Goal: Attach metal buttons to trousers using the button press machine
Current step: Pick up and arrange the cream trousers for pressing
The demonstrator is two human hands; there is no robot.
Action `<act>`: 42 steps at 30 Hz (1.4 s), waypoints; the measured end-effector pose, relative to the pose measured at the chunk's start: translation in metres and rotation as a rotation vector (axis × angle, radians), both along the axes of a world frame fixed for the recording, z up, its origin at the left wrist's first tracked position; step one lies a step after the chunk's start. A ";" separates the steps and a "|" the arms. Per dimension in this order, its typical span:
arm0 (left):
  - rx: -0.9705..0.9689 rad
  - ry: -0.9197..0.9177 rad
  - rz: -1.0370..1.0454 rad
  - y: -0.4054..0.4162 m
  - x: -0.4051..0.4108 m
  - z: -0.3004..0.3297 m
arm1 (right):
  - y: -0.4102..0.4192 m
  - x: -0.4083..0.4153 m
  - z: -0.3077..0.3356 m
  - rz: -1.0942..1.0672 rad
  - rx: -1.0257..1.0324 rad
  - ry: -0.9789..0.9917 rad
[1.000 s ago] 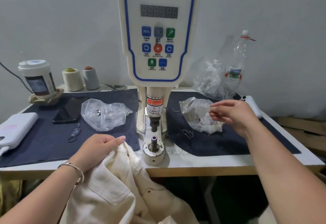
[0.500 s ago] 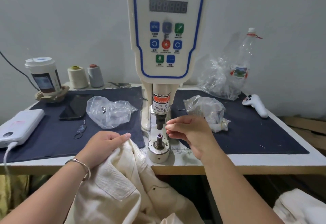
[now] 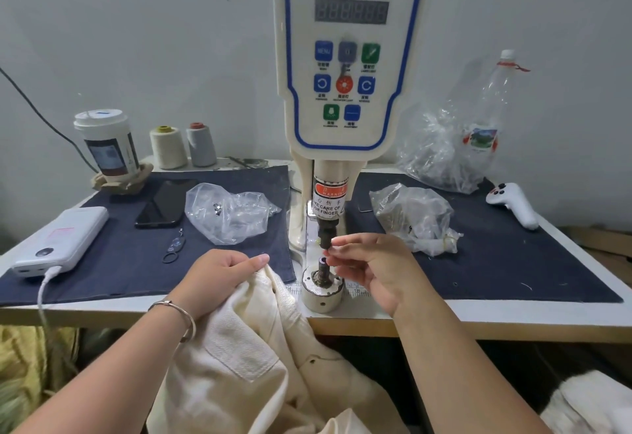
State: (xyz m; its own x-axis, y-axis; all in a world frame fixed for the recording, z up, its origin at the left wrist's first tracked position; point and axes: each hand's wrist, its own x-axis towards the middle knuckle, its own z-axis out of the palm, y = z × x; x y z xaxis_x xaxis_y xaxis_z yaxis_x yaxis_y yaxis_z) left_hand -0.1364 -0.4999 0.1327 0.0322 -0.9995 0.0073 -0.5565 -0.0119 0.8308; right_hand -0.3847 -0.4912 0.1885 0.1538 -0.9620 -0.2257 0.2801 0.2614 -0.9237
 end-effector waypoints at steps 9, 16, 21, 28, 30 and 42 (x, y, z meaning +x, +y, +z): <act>0.008 0.008 0.004 -0.001 0.000 -0.001 | 0.001 0.002 0.002 -0.011 0.197 -0.220; 0.006 0.017 -0.008 -0.001 0.001 -0.001 | 0.010 -0.003 0.004 -0.037 0.285 -0.307; 0.004 0.027 -0.012 -0.002 0.002 -0.003 | 0.017 -0.002 0.007 -0.086 0.335 -0.342; -0.002 0.043 -0.024 -0.002 0.003 -0.004 | 0.025 0.005 0.011 -0.121 0.341 -0.359; 0.002 0.051 -0.018 -0.003 0.004 -0.005 | 0.027 0.009 0.010 -0.145 0.320 -0.332; 0.015 0.070 -0.037 0.000 0.005 -0.001 | 0.058 0.026 0.007 -0.270 0.122 -0.210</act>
